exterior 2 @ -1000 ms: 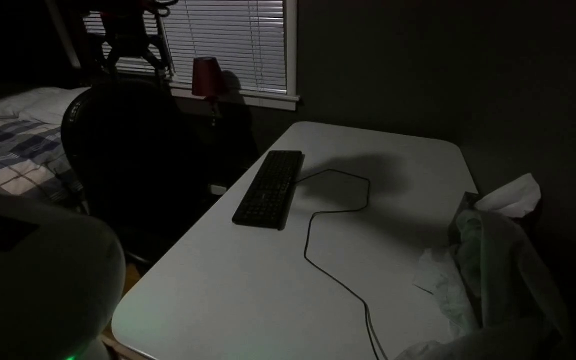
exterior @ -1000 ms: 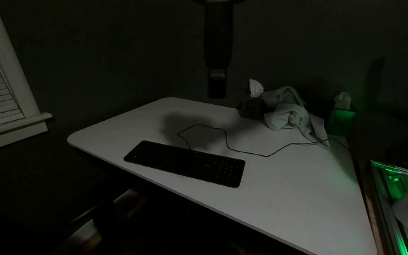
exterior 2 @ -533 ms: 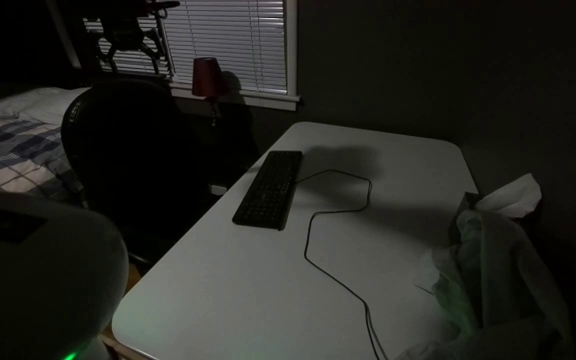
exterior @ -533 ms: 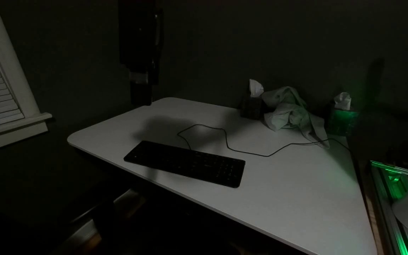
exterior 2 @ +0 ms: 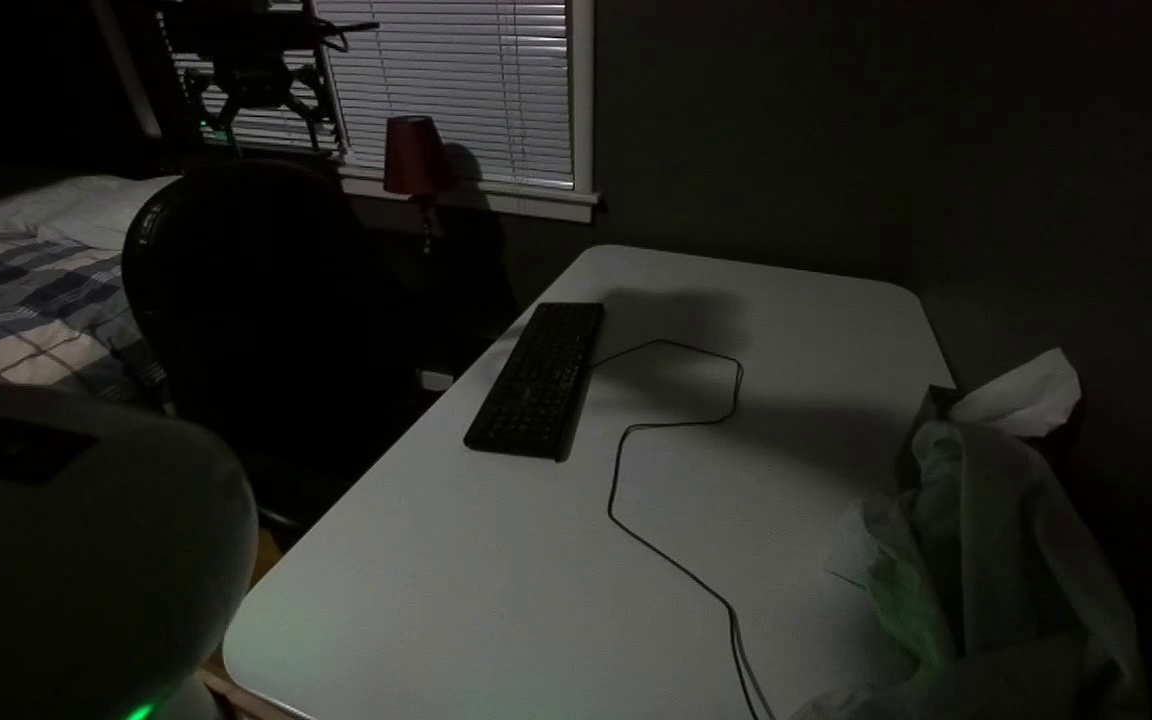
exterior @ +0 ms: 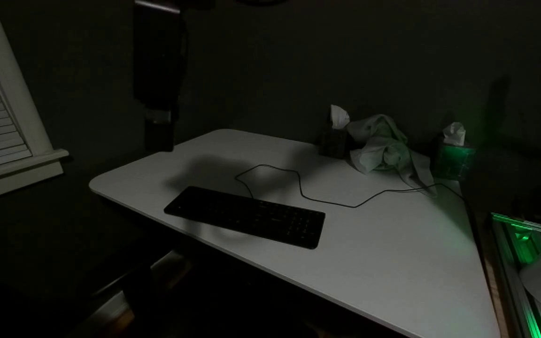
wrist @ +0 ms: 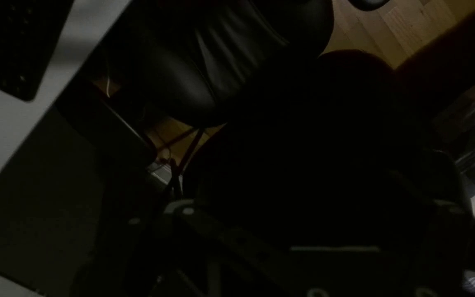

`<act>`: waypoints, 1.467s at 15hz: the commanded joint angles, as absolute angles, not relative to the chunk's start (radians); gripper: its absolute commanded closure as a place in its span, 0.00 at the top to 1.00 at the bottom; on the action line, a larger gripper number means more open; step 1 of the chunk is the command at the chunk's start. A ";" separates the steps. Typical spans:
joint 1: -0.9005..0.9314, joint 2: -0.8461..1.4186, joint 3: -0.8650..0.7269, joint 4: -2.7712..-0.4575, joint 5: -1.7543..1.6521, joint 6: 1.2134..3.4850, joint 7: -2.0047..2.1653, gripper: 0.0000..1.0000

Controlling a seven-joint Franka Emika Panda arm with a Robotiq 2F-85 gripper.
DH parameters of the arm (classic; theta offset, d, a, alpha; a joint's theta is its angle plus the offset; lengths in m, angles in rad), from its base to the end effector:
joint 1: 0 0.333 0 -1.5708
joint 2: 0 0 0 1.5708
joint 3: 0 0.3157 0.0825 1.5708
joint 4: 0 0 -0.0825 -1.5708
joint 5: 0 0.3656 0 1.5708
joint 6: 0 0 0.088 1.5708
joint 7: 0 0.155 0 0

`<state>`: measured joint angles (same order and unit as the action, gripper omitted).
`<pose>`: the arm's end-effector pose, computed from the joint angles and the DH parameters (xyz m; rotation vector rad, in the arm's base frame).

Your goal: Push the black chair underneath the table.

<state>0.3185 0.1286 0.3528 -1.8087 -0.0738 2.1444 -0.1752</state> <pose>0.4860 0.3694 0.4525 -2.8029 -1.3065 -0.3327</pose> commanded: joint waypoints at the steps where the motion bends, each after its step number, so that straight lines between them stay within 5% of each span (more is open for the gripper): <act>1: 0.355 0.304 0.366 -1.660 -0.108 2.202 -0.319 1.00; 22: 0.517 0.986 0.517 -0.932 -0.028 2.590 -0.691 1.00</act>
